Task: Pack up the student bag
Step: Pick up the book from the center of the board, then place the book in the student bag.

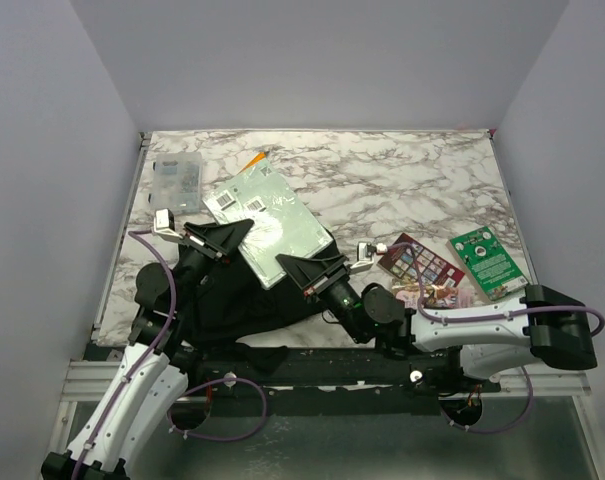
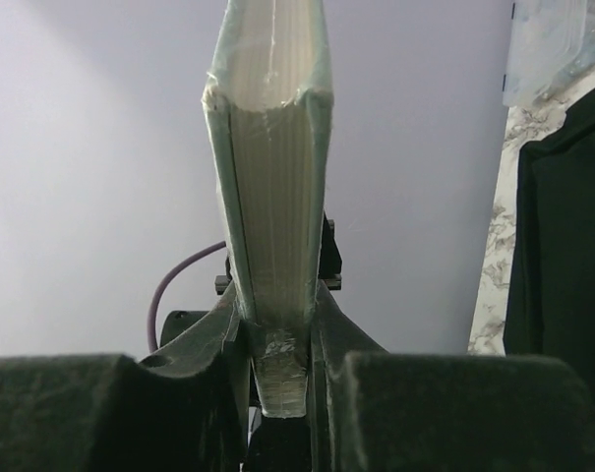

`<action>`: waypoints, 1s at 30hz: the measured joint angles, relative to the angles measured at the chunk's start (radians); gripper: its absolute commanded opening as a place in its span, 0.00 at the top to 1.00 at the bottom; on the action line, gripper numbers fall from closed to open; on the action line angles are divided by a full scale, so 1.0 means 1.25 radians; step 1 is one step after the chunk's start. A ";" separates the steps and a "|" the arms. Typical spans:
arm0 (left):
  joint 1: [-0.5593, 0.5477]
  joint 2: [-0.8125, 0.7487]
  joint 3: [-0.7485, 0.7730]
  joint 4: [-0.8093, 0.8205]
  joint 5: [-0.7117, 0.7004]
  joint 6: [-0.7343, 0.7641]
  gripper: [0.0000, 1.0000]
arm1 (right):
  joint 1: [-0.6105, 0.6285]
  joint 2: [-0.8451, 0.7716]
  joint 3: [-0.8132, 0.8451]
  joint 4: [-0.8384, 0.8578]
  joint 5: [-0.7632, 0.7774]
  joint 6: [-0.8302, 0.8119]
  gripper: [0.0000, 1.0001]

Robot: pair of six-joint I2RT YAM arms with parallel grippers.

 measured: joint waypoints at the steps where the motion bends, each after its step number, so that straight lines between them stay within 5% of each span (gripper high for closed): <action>1: -0.003 0.001 -0.004 0.004 0.010 0.000 0.56 | 0.000 -0.014 -0.009 -0.007 0.002 -0.008 1.00; 6: -0.009 -0.017 -0.051 0.021 0.073 0.017 0.36 | 0.005 -0.131 -0.069 -0.096 0.031 -0.052 1.00; 14: -0.014 -0.007 -0.082 -0.024 0.203 0.038 0.32 | -0.005 -0.306 -0.121 -0.298 0.141 -0.147 0.99; 20: -0.047 0.031 -0.046 -0.138 0.247 0.123 0.32 | -0.032 -0.329 -0.011 -0.516 0.164 -0.302 1.00; 25: -0.101 0.056 -0.015 -0.199 0.240 0.178 0.32 | -0.213 -0.271 0.164 -0.718 0.027 -0.391 1.00; 30: -0.171 0.083 0.011 -0.243 0.212 0.213 0.32 | -0.384 -0.254 0.205 -0.829 -0.070 -0.468 1.00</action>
